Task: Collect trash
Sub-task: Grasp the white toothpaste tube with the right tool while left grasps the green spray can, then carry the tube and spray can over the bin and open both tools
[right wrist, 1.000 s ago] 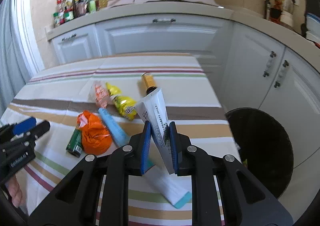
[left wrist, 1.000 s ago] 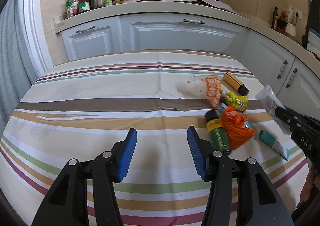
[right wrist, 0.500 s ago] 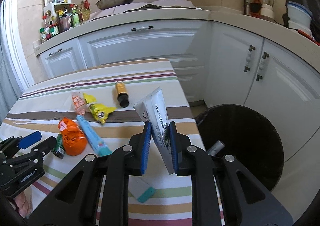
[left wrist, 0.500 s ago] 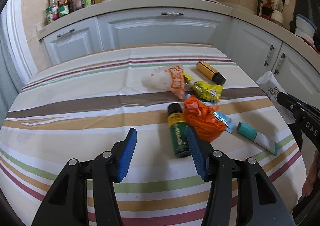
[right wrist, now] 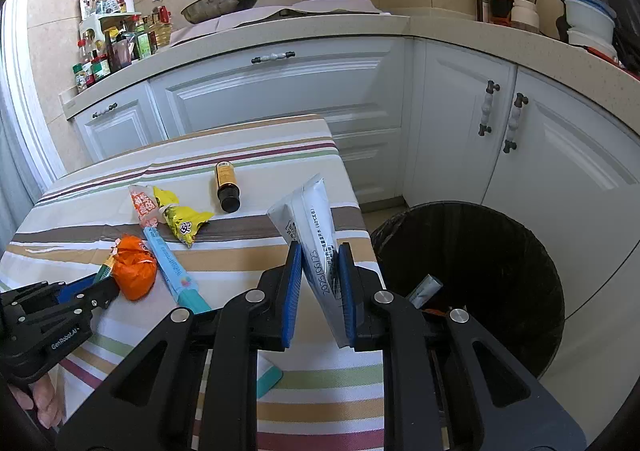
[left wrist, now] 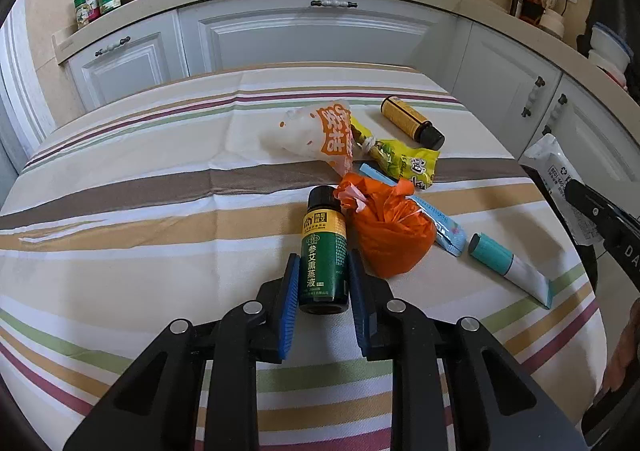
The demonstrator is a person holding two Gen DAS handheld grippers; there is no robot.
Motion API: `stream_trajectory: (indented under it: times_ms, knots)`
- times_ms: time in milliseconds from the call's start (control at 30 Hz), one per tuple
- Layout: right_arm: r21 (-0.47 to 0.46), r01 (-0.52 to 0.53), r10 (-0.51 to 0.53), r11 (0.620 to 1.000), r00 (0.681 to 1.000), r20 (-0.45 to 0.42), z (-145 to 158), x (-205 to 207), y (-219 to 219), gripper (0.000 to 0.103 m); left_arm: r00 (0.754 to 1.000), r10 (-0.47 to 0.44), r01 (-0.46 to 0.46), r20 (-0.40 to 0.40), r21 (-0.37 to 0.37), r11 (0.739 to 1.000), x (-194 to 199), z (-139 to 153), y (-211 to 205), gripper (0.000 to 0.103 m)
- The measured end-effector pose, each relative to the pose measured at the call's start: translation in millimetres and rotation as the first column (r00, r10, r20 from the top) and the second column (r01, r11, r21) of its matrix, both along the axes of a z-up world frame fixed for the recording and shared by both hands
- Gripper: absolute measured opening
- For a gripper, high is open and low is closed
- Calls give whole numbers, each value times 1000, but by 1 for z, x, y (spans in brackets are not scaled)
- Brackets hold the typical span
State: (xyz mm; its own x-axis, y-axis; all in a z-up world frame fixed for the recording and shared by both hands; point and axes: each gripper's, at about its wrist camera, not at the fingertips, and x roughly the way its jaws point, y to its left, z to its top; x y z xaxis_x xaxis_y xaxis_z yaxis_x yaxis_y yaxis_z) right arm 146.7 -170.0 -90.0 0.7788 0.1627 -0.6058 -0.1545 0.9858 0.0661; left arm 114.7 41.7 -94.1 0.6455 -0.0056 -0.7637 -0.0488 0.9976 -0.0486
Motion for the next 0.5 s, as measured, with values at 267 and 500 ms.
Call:
stream_trajectory:
  times_ms: [267, 500]
  knots:
    - [2, 6, -6, 1000, 1000, 20, 6, -5, -2, 18, 998, 16, -18, 59, 41, 999, -13, 13, 3, 25]
    - [7, 35, -35, 999, 998, 60, 20, -14, -13, 18, 991, 9, -14, 134, 35, 999, -20, 36, -1, 25]
